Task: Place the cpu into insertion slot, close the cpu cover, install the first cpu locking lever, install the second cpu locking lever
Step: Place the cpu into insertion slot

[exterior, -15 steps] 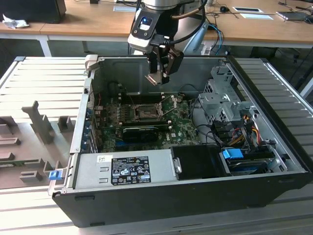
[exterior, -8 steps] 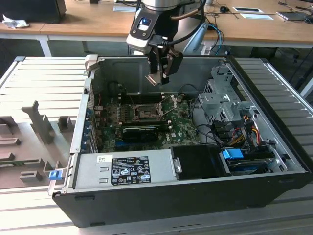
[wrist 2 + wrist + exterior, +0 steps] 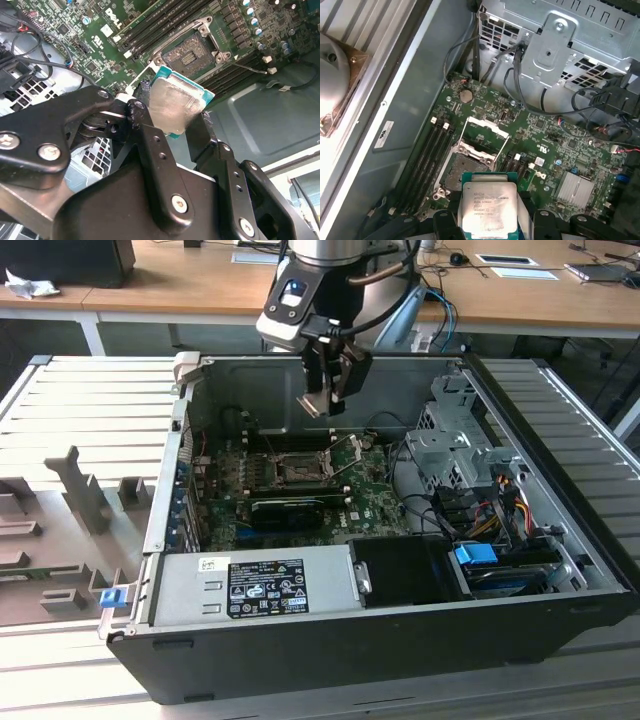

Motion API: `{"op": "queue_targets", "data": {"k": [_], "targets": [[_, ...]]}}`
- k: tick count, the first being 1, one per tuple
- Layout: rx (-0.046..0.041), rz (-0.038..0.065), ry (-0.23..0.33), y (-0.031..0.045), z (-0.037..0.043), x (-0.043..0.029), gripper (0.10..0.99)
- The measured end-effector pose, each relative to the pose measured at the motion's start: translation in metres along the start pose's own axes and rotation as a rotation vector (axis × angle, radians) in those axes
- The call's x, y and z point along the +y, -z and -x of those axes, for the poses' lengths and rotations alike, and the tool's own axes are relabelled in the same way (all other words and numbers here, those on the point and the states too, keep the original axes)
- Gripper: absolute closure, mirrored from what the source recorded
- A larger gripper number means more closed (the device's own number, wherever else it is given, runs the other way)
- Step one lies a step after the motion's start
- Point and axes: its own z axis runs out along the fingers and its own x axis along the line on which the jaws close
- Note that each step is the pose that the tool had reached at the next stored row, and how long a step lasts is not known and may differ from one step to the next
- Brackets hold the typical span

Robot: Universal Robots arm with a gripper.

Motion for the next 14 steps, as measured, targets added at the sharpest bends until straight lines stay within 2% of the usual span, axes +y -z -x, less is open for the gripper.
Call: {"op": "queue_targets", "data": {"k": [9,14], "targets": [[-0.0031,0.0,-0.048,-0.0031,0.0,-0.0002,0.557],[-0.0084,0.0,-0.117,-0.0045,0.0001,-0.0004,0.557]]}}
